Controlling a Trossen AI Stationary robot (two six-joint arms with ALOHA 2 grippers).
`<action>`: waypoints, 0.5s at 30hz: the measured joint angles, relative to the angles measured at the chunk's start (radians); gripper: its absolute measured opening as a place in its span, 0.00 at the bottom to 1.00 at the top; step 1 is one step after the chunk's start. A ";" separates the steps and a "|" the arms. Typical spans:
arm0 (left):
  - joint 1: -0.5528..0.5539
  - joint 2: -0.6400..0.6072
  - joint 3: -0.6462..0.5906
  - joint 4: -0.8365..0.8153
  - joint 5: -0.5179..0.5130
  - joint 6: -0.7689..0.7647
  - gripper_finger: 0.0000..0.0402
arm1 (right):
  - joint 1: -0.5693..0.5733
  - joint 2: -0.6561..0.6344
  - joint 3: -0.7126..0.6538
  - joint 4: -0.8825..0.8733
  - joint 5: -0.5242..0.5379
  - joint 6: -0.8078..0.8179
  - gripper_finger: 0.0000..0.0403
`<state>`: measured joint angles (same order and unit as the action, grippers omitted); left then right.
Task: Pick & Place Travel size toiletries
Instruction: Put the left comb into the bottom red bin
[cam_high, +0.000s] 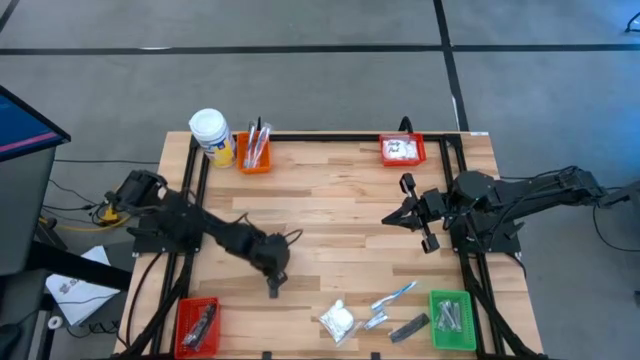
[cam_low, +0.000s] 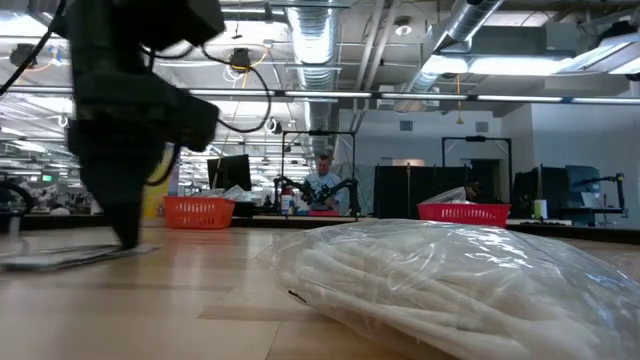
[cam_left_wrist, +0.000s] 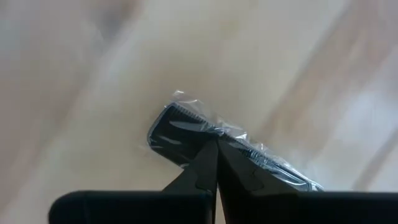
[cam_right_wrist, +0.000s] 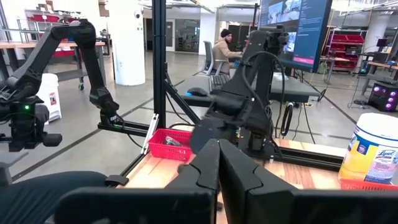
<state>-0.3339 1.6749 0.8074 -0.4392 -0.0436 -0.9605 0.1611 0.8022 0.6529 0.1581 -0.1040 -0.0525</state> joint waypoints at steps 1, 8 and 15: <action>0.021 0.001 0.000 0.009 -0.007 0.017 0.00 | -0.001 0.000 0.000 0.000 0.000 0.000 0.00; 0.154 0.006 -0.005 0.177 -0.072 0.121 0.00 | -0.001 0.000 0.000 0.000 0.000 0.000 0.00; 0.254 0.009 -0.007 0.314 -0.163 0.152 0.00 | -0.001 0.000 0.000 0.000 0.000 0.000 0.00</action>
<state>-0.0795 1.6836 0.8005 -0.1249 -0.2069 -0.8082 0.1605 0.8024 0.6529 0.1581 -0.1040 -0.0525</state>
